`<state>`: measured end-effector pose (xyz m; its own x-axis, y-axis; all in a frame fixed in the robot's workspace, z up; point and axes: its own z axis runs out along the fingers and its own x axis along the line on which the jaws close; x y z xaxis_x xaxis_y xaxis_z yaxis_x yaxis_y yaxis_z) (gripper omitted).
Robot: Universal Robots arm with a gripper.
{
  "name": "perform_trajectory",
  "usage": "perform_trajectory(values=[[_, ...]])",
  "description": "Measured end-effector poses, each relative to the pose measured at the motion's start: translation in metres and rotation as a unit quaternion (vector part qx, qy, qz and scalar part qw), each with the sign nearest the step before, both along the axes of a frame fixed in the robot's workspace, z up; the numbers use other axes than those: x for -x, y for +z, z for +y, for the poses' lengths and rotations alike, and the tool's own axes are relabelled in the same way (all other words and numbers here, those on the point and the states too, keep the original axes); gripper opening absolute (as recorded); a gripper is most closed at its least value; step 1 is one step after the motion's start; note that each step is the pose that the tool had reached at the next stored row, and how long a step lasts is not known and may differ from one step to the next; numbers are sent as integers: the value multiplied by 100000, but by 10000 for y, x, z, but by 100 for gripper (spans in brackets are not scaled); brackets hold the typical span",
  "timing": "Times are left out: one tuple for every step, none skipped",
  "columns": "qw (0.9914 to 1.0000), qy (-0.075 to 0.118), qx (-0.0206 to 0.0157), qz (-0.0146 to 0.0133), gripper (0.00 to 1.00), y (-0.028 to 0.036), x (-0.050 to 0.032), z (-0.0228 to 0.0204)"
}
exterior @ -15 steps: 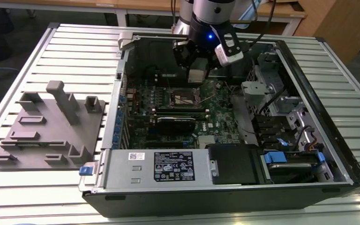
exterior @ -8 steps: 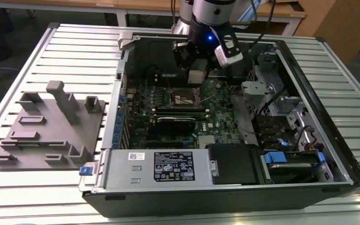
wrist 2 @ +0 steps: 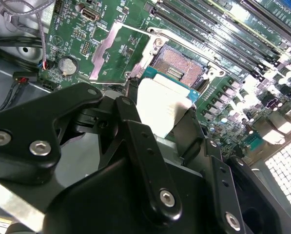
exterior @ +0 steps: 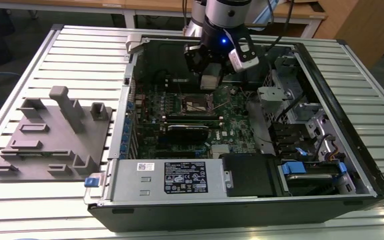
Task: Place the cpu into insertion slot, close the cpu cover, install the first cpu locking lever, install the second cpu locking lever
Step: 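Place the cpu into insertion slot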
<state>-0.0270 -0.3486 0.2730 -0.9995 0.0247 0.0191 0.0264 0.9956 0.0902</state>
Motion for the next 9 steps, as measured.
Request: perform_trajectory(values=[[100000,-1,9,4,54,-4,0,0],[100000,1,13,5,54,-9,0,0],[100000,1,12,6,54,-14,0,0],[100000,0,14,5,54,-18,0,0],[100000,-1,14,7,54,-22,0,0],[100000,0,19,10,54,-25,0,0],[100000,-3,29,14,54,-26,0,-1],[100000,-2,30,14,54,-27,0,-1],[100000,-2,15,7,54,-30,0,0]])
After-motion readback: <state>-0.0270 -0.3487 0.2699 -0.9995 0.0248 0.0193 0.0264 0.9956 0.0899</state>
